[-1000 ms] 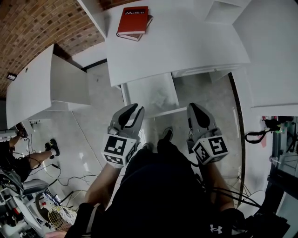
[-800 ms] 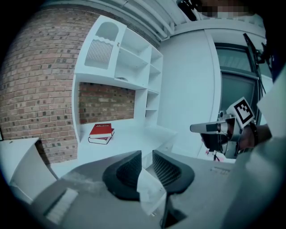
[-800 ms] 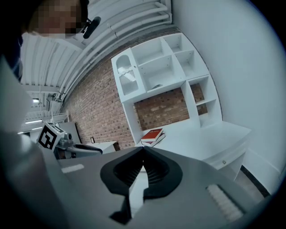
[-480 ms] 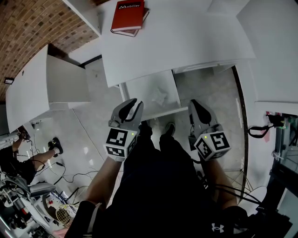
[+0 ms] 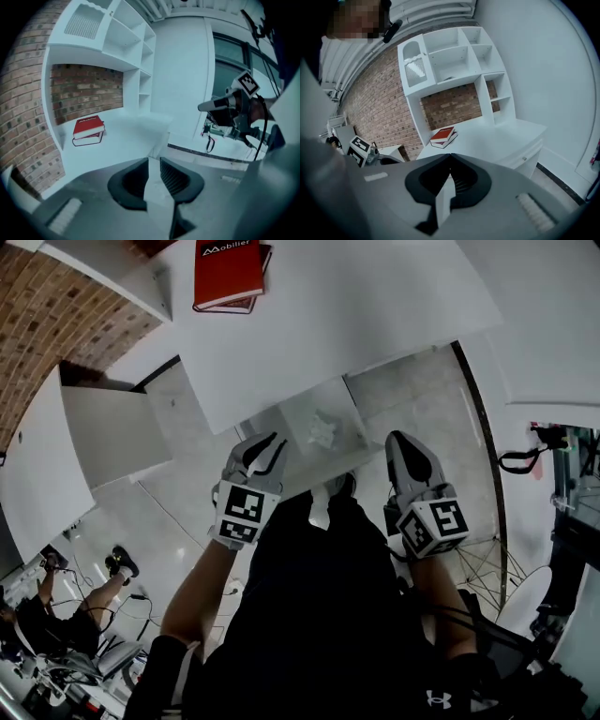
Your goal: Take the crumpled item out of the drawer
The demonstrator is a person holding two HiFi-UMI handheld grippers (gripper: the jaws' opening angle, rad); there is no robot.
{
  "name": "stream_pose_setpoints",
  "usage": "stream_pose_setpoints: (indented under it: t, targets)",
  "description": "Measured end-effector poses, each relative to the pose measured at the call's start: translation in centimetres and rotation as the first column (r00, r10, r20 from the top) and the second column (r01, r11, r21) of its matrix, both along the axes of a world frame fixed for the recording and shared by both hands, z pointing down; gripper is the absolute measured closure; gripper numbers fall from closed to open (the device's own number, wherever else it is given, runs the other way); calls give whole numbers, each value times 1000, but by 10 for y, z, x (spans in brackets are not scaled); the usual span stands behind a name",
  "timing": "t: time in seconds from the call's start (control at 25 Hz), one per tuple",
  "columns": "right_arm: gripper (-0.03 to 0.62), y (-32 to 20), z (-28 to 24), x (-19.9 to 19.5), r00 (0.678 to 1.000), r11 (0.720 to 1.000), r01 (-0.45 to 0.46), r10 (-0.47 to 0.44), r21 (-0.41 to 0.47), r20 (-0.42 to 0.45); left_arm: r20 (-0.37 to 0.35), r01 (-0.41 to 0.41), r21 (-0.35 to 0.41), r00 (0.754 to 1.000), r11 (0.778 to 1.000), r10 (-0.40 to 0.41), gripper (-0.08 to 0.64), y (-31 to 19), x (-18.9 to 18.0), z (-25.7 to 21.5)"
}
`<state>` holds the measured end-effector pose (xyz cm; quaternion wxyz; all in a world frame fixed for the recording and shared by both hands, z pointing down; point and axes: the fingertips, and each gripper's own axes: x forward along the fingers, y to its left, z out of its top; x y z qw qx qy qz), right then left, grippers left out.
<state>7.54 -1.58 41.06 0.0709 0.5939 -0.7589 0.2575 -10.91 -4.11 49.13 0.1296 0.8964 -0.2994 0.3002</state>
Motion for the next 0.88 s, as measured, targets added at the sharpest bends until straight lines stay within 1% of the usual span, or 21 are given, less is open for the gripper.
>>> stream_pose_setpoints:
  t: [0.08, 0.12, 0.16, 0.2, 0.28, 0.36, 0.4, 0.52, 0.64, 0.76, 0.88]
  targets:
    - [589, 0, 1, -2, 999, 999, -38, 38, -8, 1, 54, -106, 0, 993, 994, 106, 476, 2, 3, 18]
    - [589, 0, 3, -3, 999, 998, -54, 54, -12, 5, 89, -164, 2, 983, 987, 163, 476, 5, 5, 30]
    - [589, 1, 6, -3, 998, 998, -67, 67, -17, 8, 130, -226, 13, 966, 974, 222, 476, 8, 8, 41]
    - [589, 1, 9, -3, 997, 997, -76, 76, -23, 9, 175, -290, 30, 944, 956, 281, 476, 10, 11, 52]
    - [589, 5, 18, -2, 996, 995, -87, 88, -42, 15, 257, -406, 51, 888, 913, 381, 476, 14, 17, 71]
    - [589, 10, 27, -1, 995, 993, -96, 97, -65, 25, 300, -483, 40, 841, 875, 450, 476, 18, 22, 89]
    - [589, 12, 31, 2, 994, 992, -100, 102, -73, 29, 308, -506, 27, 825, 862, 474, 476, 20, 25, 97]
    - [589, 15, 39, 13, 992, 989, -119, 123, -84, 37, 328, -551, -9, 787, 835, 523, 476, 21, 33, 117]
    - [589, 24, 52, 24, 986, 983, -152, 159, -105, 56, 360, -595, -37, 741, 803, 566, 476, 21, 39, 136]
    - [589, 36, 68, 35, 980, 975, -176, 186, -136, 68, 379, -625, -66, 705, 778, 599, 474, 22, 47, 154]
    - [589, 46, 85, 47, 974, 966, -196, 211, -167, 80, 393, -647, -91, 675, 757, 625, 474, 21, 58, 170]
